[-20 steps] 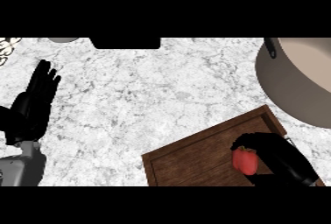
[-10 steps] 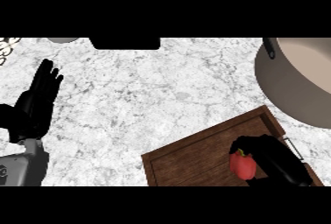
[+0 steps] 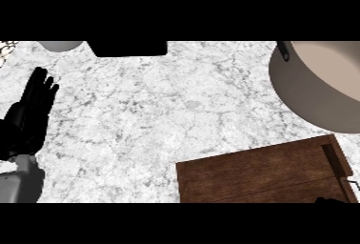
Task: Pick the bell pepper from the tray and place it in the pot
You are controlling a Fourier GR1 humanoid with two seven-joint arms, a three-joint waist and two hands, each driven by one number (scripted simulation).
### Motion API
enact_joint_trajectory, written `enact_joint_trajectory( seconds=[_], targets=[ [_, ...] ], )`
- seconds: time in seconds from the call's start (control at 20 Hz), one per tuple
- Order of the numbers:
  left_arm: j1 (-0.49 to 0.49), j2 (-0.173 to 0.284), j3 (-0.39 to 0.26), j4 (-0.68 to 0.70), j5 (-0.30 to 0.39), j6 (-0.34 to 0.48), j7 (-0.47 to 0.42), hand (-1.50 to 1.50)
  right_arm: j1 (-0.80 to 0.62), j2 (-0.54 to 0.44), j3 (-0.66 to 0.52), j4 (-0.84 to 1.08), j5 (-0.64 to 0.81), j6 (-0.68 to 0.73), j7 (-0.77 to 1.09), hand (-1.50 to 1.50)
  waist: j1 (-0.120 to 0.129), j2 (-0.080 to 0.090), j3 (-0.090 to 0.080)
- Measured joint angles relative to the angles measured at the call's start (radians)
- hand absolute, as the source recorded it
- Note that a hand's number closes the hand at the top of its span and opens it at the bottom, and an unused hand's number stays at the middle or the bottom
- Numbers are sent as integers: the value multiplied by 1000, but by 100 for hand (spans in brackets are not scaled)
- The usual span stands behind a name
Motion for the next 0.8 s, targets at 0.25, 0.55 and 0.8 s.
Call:
enact_joint_trajectory(
  seconds=[0.25,0.55,0.8],
  targets=[
    [18,-4,-1,-29,-2,8,16,0,119,-72,-222,-5,-243,-39,-200,150,-13,1,1],
    [16,-1,1,-28,1,1,14,0,154,-58,-489,23,-610,-27,-224,150,-7,5,1],
    [-11,-17,-13,-6,-10,7,10,0,117,-97,-677,117,-874,39,-180,150,14,10,1]
  ],
)
